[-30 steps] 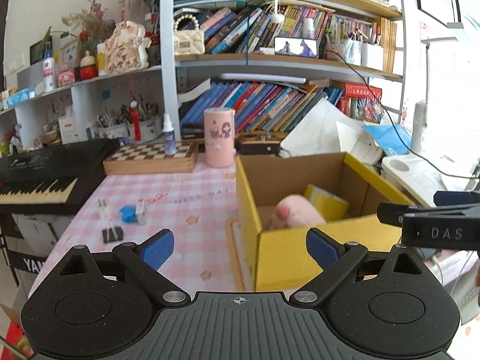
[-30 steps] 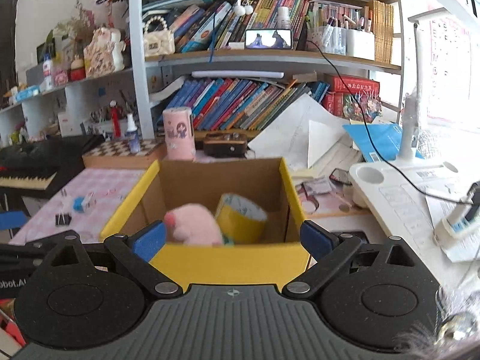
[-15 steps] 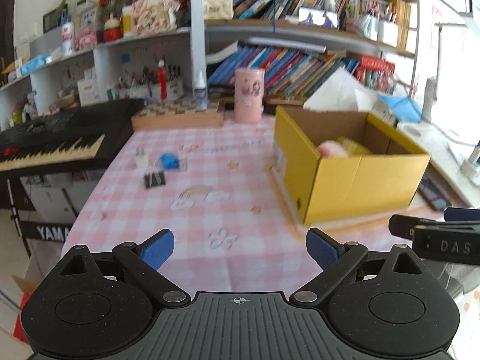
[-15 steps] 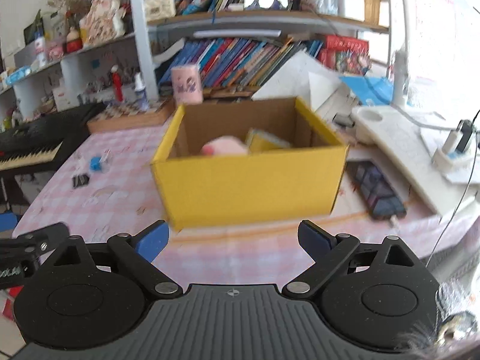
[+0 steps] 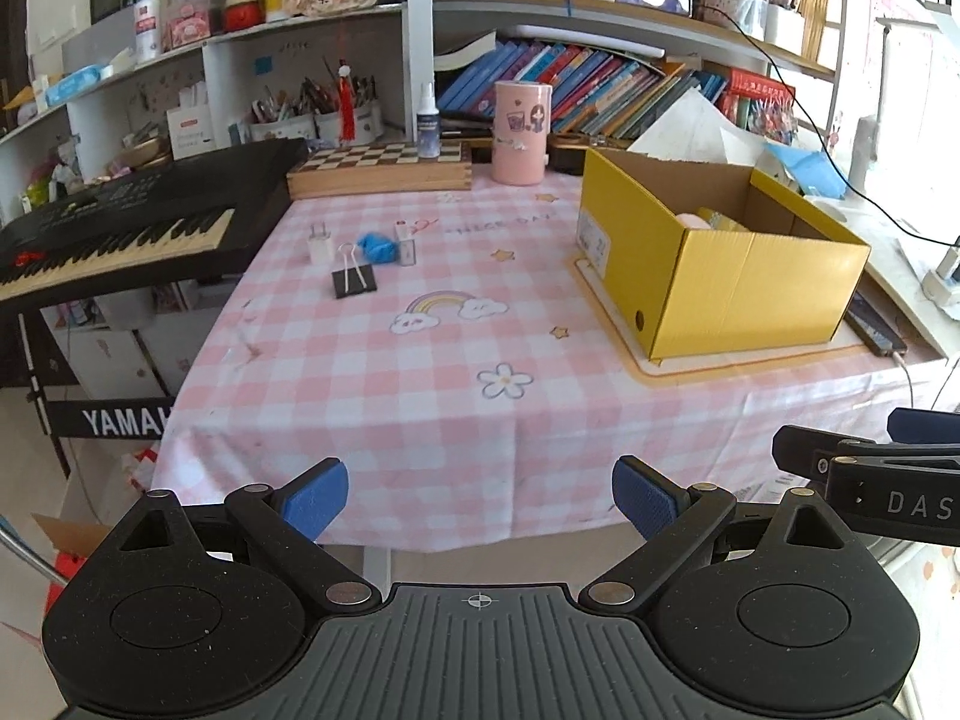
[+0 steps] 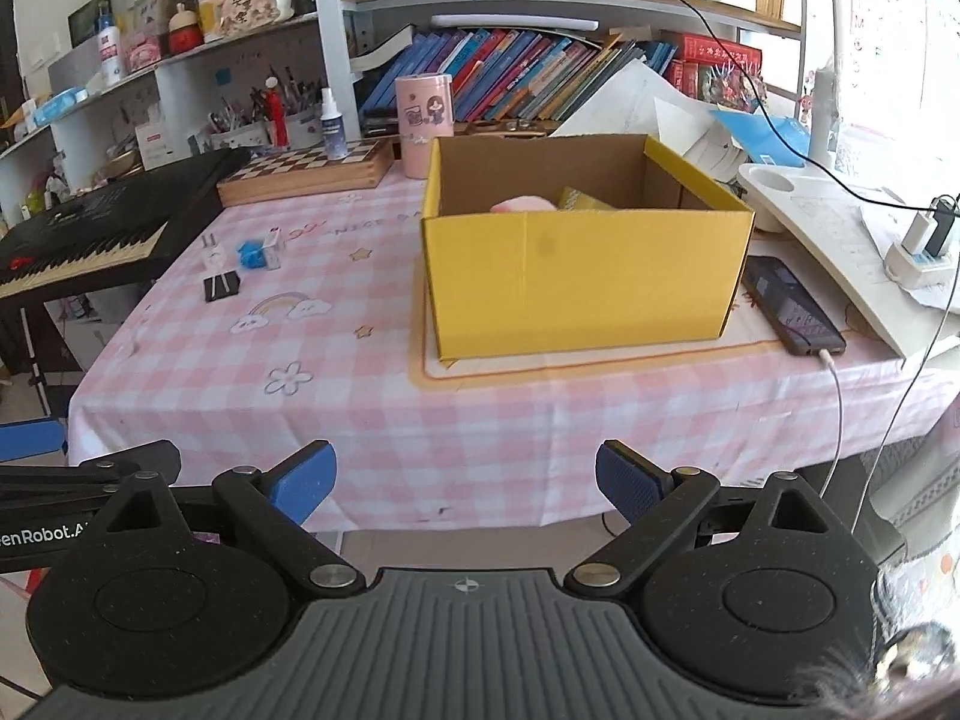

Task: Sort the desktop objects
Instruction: 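Withdraw both open tools from the box back toward the table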

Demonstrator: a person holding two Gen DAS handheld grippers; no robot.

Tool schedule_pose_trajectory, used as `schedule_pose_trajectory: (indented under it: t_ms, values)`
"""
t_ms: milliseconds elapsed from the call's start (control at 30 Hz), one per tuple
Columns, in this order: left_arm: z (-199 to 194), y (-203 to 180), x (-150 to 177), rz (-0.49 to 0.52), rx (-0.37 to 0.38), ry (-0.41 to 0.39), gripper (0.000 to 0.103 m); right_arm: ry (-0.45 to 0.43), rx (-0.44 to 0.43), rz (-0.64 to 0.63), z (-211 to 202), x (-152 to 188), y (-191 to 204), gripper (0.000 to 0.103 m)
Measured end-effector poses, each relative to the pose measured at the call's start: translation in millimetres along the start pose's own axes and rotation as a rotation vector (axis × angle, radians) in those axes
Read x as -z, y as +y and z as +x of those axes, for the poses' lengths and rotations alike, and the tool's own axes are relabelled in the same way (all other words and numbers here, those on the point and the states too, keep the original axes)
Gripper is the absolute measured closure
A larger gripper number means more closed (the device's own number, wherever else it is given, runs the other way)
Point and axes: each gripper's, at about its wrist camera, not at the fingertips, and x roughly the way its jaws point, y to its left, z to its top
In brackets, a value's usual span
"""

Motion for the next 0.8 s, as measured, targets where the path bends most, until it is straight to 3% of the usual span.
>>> schedule_pose_trajectory:
  t_ms: [500,800]
  values:
    - [-8,36,11,0.003,-0.017,0.008,0.006,0.030,-0.034,-0.012,5,13,42,0.009]
    - [-10,63,14,-0.046,-0.050,0.008,0.006,0.032,-0.070,-0.059,11,7,68,0.009]
